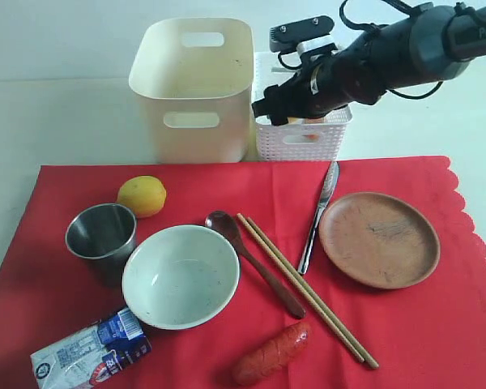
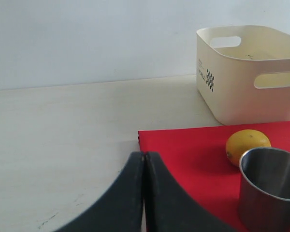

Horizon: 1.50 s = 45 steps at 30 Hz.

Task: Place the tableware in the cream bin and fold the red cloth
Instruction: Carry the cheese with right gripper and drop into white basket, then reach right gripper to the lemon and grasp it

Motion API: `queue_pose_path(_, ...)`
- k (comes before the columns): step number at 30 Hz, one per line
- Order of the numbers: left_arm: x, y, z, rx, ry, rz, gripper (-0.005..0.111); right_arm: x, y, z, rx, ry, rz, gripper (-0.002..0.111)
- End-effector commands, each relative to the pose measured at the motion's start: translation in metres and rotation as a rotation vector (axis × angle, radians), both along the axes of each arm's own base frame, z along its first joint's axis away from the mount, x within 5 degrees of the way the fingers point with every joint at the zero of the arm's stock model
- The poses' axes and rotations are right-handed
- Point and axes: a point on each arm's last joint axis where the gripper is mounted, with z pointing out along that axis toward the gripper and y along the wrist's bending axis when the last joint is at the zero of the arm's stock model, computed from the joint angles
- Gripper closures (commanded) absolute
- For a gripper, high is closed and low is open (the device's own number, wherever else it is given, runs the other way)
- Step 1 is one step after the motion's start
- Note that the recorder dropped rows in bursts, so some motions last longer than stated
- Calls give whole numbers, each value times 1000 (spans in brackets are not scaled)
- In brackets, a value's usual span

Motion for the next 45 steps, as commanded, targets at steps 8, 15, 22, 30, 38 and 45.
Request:
queue_pose_path(8, 0, 0, 1, -2, -10, -3, 104, -27, -22, 103, -52, -51, -88, 28)
queue_pose_path(15, 0, 0, 1, -2, -10, -3, 104, -86, 38, 136, -102, 5, 302, 94)
queue_pose_path(22, 0, 0, 1, -2, -10, -3, 104, -120, 104, 111, -73, 36, 478, 106)
queue_pose_path(30, 0, 0, 1, -2, -10, -3, 104, -120, 142, 62, 8, 42, 465, 80)
queue_pose_path(38, 0, 0, 1, -2, -10, -3, 104, -109, 159, 33, -37, 102, 476, 46)
queue_pose_path(45, 0, 0, 1, -2, -10, -3, 104, -105, 179, 20, -62, 102, 527, 38)
